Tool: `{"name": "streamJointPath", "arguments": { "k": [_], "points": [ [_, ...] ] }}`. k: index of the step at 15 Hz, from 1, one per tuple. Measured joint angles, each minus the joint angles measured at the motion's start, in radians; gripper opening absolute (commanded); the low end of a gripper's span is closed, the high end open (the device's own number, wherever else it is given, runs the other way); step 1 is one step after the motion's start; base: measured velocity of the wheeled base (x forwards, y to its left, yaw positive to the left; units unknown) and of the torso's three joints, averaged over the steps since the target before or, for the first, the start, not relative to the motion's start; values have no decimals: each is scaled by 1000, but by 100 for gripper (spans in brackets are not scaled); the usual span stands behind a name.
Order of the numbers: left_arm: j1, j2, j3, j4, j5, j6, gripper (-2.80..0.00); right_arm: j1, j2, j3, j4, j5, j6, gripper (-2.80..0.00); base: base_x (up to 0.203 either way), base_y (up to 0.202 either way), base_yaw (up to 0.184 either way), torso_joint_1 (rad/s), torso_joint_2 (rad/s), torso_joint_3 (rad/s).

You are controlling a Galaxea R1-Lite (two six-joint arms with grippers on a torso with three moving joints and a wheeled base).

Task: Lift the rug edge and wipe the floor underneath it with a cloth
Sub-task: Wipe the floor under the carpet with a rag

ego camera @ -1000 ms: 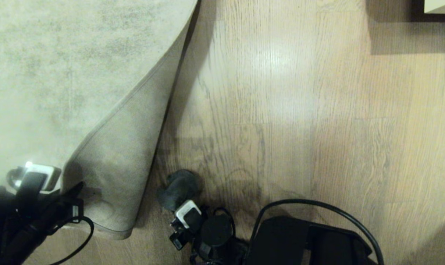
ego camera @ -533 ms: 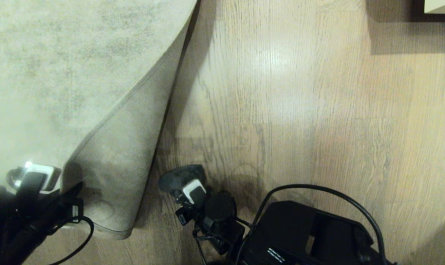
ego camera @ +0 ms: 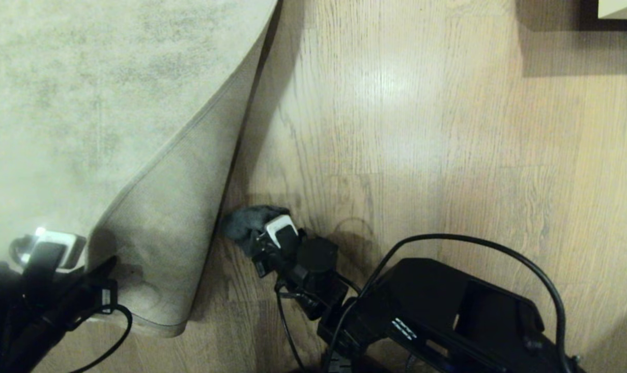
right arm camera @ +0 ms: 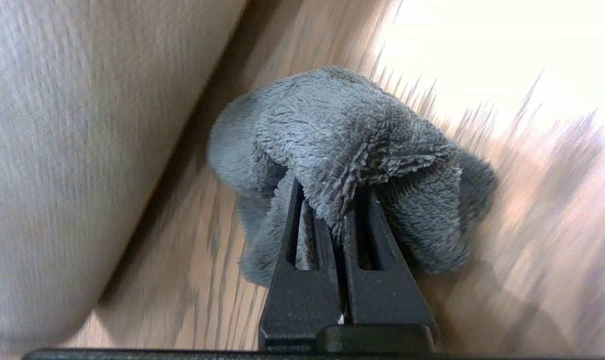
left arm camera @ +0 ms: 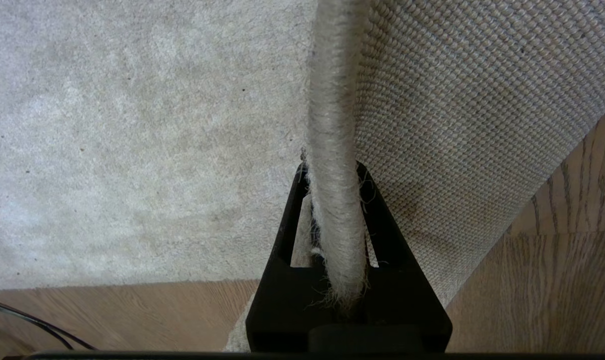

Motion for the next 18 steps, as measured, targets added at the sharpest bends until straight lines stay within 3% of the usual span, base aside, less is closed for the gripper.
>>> {"name": "streamJointPath", "arguments": {
  "k": [5,10,15,18],
  "points": [
    [0,0,0,0,0,0,-280,-2,-90,48,16,-1,-5,-280,0,0,0,0,0,0],
    [1,0,0,0,-1,0,-280,15,-204,234,-12,-3,-8,-280,0,0,0,0,0,0],
    [0,0,0,0,-1,0,-280,108,-246,445,-113,-10,-9,-280,0,0,0,0,0,0],
    [0,0,0,0,-1,0,-280,153,-219,486,-125,-9,-8,-280,0,0,0,0,0,0]
  ]
}}
